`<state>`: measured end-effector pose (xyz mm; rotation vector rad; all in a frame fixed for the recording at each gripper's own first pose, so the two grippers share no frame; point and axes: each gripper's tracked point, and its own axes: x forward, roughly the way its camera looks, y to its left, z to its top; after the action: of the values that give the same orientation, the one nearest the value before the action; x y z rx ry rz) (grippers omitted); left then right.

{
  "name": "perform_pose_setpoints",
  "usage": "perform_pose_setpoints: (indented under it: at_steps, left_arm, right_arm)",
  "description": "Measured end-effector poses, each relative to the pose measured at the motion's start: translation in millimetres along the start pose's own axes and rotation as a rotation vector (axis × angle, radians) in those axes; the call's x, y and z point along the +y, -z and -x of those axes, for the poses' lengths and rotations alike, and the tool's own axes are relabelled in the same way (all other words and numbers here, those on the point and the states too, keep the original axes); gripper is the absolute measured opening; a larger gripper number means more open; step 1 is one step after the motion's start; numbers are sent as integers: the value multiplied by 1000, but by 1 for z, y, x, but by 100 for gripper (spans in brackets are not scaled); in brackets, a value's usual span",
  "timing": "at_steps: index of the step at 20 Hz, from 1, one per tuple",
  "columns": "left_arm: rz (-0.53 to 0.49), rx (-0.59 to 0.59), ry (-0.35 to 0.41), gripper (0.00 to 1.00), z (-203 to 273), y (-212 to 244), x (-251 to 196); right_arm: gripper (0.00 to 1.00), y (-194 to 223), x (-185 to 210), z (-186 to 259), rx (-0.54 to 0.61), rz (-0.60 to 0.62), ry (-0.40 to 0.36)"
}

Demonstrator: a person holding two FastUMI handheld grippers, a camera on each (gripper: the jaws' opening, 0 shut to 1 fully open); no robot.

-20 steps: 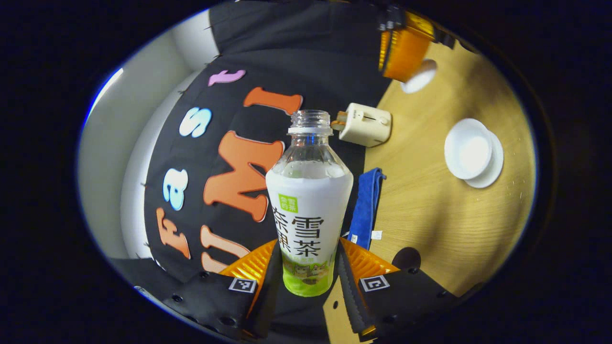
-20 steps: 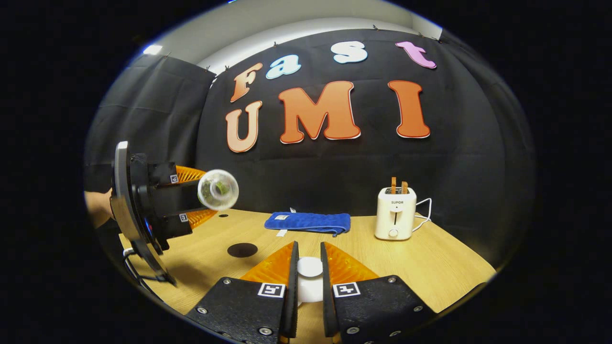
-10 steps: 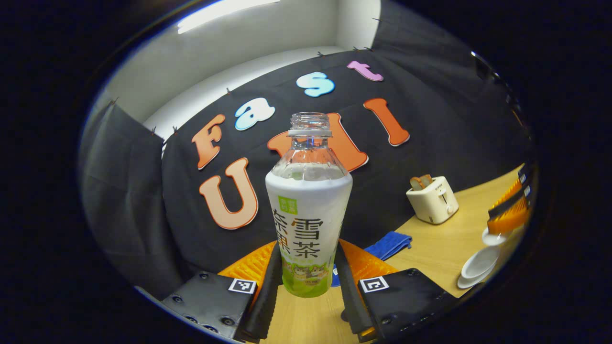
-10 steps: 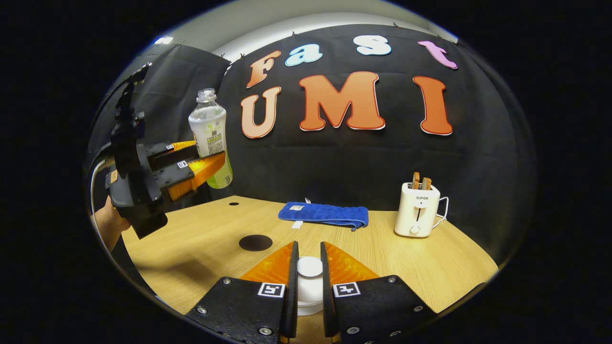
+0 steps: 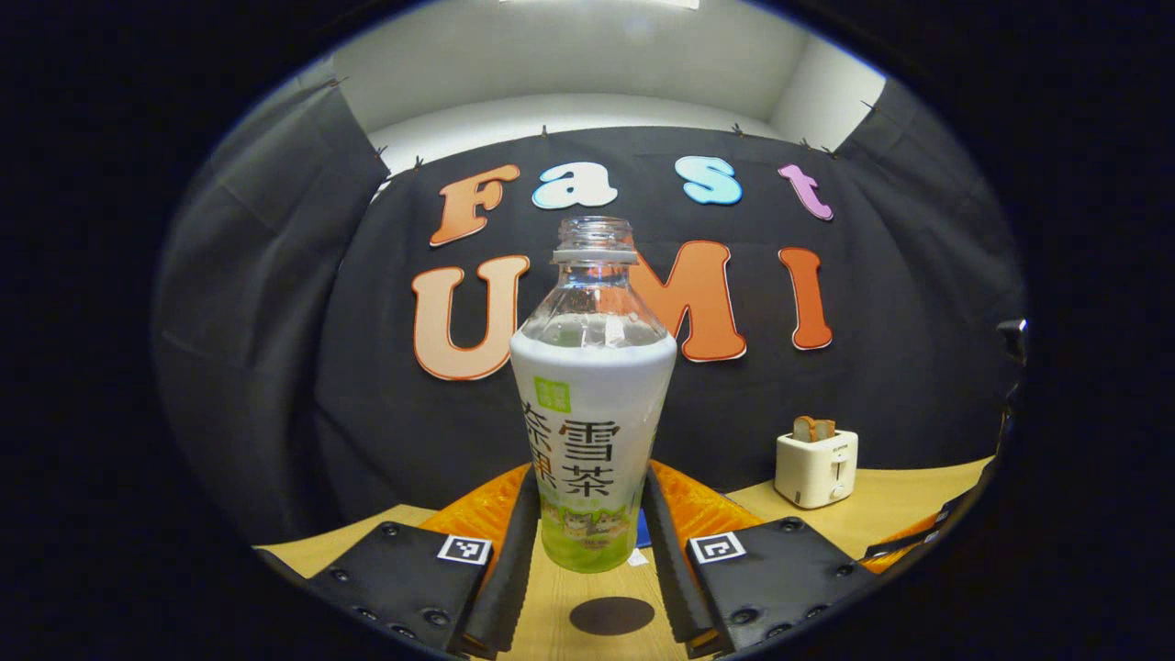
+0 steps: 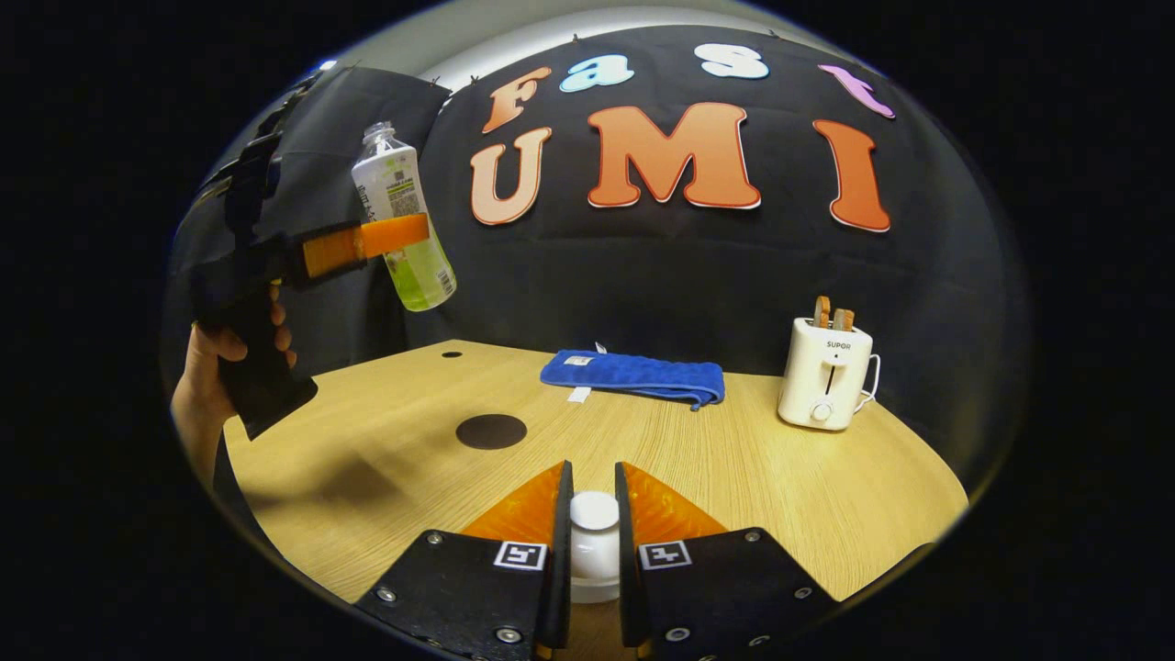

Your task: Open the teacup lid with one hand, grasp the water bottle and pour water into the teacup with the other hand; after pouring, place the water bottle on the coaster and then close the teacup lid.

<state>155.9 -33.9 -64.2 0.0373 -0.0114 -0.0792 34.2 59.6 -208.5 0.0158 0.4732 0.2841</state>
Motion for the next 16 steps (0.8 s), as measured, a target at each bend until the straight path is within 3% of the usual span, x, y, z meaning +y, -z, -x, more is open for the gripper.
perform_pose_setpoints:
  at_steps: [9, 16]
  left_arm:
    - [123, 189, 16, 64, -18, 74, -3]
    - [159, 404, 26, 62, -44, 167, -8]
  right_arm:
    - [22, 10, 0, -8, 8, -7, -11]
    - [23, 9, -1, -7, 3, 7, -13]
